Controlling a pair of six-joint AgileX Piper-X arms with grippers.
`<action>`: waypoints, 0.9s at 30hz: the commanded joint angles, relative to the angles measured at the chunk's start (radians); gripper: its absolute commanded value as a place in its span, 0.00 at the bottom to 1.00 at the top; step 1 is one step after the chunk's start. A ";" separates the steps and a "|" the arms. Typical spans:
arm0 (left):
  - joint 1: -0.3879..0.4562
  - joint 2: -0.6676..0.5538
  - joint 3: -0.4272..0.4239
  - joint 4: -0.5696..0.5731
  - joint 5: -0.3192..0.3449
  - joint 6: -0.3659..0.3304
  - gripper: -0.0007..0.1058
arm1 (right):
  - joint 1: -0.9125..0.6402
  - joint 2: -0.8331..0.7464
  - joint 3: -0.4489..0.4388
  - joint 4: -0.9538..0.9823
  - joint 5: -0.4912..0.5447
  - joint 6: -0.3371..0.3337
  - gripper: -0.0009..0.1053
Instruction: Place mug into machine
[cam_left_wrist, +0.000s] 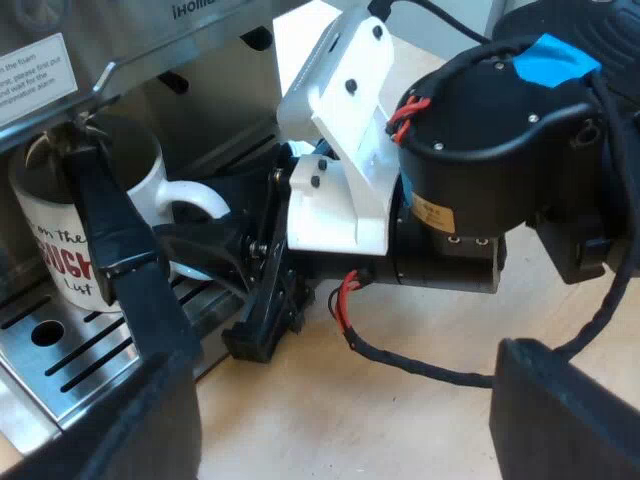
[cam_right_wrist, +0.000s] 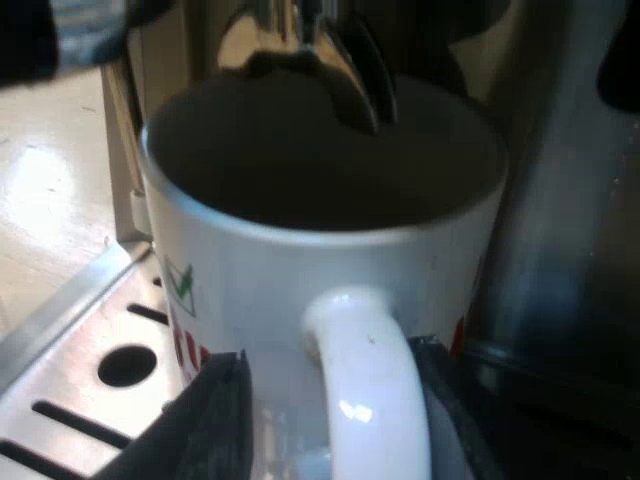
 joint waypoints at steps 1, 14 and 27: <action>-0.005 -0.003 -0.003 -0.005 0.005 -0.009 0.60 | -0.006 -0.047 -0.006 0.010 -0.005 -0.019 0.36; -0.005 -0.003 -0.003 -0.014 -0.003 -0.009 0.60 | 0.036 -0.216 0.005 0.267 0.023 -0.011 0.36; -0.005 -0.024 -0.003 -0.018 -0.003 -0.009 0.60 | 0.161 -0.431 0.140 0.311 0.085 -0.003 0.36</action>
